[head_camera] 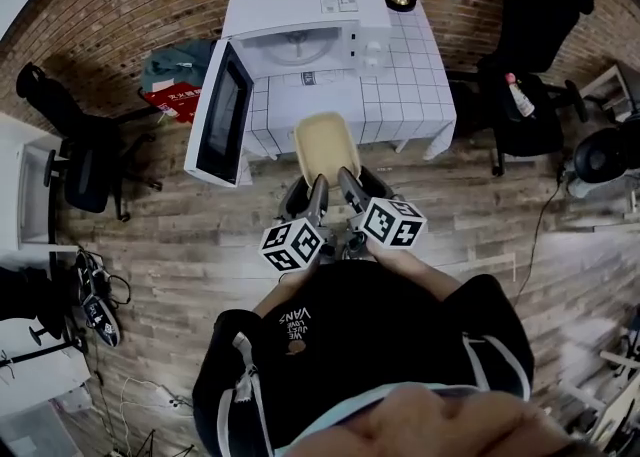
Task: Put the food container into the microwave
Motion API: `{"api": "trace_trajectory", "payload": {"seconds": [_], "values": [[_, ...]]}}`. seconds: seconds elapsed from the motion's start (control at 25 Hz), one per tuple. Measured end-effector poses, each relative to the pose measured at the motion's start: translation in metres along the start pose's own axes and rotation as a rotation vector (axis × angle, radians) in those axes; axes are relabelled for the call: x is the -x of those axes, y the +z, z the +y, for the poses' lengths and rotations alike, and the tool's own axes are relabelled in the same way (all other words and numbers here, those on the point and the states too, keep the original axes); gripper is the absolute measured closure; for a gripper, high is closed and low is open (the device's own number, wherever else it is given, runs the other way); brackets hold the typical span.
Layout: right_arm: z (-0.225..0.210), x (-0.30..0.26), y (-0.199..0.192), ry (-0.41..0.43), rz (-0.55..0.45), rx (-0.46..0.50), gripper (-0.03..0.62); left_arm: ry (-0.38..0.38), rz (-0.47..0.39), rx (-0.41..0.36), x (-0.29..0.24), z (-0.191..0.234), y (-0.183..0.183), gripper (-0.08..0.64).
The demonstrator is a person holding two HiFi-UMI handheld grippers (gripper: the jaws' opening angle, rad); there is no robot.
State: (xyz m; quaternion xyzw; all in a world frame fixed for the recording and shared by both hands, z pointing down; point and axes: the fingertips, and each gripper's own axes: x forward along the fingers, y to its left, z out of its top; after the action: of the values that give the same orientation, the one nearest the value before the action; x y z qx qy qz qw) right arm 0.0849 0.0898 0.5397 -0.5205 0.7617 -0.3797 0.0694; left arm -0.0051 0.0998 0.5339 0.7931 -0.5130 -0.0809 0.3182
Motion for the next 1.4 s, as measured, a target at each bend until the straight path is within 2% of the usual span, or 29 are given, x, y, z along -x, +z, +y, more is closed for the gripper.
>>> {"api": "trace_trajectory", "payload": {"seconds": [0.4, 1.4], "values": [[-0.005, -0.021, 0.007, 0.0, 0.006, -0.011, 0.403, 0.014, -0.005, 0.006, -0.018, 0.01, 0.007, 0.39], [-0.011, -0.149, 0.052, -0.137, -0.07, -0.051, 0.403, -0.109, 0.114, 0.005, -0.133, 0.081, 0.076, 0.39]]}}
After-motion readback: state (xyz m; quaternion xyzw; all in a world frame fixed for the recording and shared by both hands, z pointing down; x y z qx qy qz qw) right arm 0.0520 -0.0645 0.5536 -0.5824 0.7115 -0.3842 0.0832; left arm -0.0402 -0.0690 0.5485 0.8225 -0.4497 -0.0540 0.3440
